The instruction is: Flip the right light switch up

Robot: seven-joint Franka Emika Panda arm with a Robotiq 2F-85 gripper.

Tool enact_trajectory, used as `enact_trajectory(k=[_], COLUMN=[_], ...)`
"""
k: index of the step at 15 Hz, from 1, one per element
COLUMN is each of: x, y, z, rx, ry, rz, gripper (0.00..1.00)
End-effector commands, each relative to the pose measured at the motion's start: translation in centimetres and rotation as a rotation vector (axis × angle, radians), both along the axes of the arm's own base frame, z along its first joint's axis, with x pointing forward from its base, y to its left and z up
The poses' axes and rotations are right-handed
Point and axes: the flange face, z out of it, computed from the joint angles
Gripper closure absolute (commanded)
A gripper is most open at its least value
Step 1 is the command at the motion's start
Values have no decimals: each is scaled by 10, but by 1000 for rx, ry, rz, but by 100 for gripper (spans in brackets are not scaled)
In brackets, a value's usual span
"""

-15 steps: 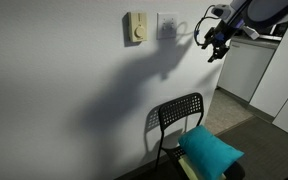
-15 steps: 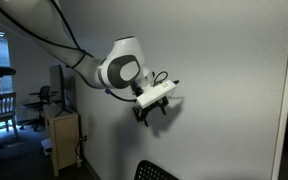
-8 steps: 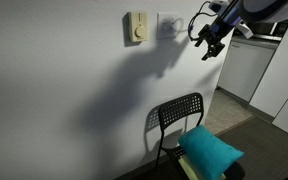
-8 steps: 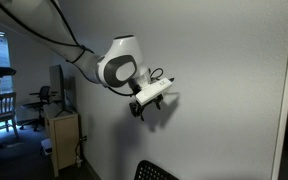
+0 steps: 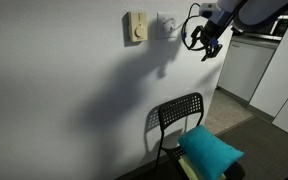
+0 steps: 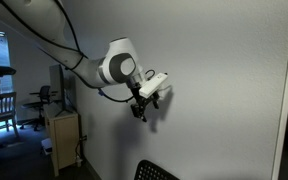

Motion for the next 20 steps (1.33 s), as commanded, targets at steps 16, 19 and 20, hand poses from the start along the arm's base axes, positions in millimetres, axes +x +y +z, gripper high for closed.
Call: enact_trajectory(k=[16, 19, 20], x=[53, 59, 61], y=[51, 50, 48], z=[54, 57, 58], rx=[-109, -108, -107], ry=[-163, -180, -185], rz=[296, 283, 275], gripper=[0, 0, 0])
